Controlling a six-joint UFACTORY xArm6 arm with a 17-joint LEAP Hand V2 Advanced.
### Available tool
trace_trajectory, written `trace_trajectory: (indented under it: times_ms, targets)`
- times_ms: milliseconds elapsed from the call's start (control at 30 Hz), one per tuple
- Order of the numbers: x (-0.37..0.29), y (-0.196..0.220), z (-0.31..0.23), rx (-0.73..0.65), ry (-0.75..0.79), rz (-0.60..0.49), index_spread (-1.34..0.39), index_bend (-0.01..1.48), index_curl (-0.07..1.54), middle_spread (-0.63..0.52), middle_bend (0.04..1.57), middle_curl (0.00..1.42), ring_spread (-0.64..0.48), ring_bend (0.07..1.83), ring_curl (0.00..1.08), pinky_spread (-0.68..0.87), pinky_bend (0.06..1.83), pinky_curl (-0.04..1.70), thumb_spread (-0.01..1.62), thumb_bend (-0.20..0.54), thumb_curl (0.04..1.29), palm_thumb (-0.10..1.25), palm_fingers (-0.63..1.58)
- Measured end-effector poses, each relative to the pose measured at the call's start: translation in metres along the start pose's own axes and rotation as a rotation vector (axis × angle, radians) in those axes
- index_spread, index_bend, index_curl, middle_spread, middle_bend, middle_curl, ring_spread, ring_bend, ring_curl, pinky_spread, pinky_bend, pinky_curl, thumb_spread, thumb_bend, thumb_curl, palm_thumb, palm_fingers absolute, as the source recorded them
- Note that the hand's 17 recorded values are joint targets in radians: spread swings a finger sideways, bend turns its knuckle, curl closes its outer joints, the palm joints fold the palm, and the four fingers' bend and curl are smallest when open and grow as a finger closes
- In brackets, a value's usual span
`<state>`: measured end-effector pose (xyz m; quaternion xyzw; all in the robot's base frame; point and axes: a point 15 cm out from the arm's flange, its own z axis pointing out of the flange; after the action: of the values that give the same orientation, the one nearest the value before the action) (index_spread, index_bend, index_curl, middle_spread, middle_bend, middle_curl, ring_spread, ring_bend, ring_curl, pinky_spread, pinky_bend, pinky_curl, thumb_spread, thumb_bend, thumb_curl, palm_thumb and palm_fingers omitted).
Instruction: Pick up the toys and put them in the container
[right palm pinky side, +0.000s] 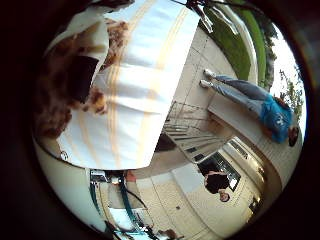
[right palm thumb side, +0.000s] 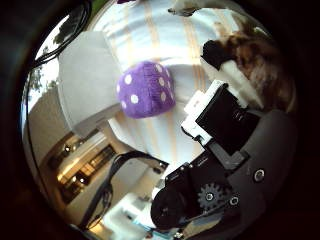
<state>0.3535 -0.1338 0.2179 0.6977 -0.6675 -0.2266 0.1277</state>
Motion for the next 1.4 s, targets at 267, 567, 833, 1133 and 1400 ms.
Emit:
trace_trajectory:
  times_ms: [267, 567, 833, 1133, 1400]
  targets:
    - [-0.035, 0.056, -0.07, 0.042, 0.006, -0.03, -0.86, 0.39, 0.65, -0.24, 1.1, 1.04, -0.09, 1.45, 0.75, 0.29, 1.36, 1.04, 1.17, -0.006, 0.63, 1.01, 0.91]
    - [-0.158, 0.072, -0.139, 0.222, 0.015, -0.246, -1.03, 0.39, 0.88, -0.26, 1.16, 1.12, -0.1, 1.52, 0.77, 0.23, 1.46, 1.03, 1.2, -0.01, 0.67, 1.0, 0.82]
    - [-0.305, 0.053, -0.152, 0.356, 0.058, -0.448, -1.13, 0.34, 1.1, -0.26, 1.2, 1.15, -0.1, 1.57, 0.78, 0.19, 1.53, 1.01, 1.2, -0.015, 0.7, 0.98, 0.78]
    - [-0.377, -0.056, -0.107, 0.422, 0.068, -0.505, -1.11, 0.27, 1.23, -0.21, 1.08, 1.05, -0.03, 1.43, 0.7, 0.22, 1.44, 0.92, 1.2, -0.04, 0.63, 0.83, 0.67]
    - [-0.377, -0.065, -0.07, 0.264, 0.097, -0.591, -0.78, 0.1, 0.95, 0.0, 0.26, 0.61, 0.24, 0.7, 0.4, 0.39, 0.96, 0.67, 1.17, -0.035, 0.53, 0.74, -0.25]
